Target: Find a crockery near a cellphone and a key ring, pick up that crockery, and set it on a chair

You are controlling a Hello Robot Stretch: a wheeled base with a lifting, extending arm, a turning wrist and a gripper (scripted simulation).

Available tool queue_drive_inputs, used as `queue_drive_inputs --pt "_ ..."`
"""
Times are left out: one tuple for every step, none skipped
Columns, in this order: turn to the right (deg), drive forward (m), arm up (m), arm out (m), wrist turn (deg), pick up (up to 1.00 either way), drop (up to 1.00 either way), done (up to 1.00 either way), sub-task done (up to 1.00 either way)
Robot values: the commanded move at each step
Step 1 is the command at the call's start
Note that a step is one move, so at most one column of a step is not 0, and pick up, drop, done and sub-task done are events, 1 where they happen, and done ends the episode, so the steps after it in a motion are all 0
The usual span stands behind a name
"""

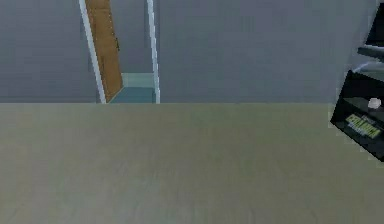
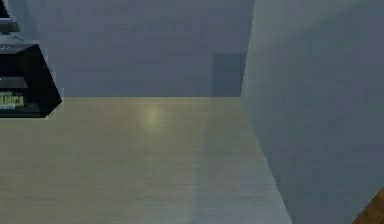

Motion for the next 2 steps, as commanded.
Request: queue_drive_inputs --pt "0.0 0.2 0.0 0.0 0.0 0.0 0.0 0.0 0.0" --pt "21.0 0.0 0.0 0.0 0.0 0.0 0.0 0.0 0.0"
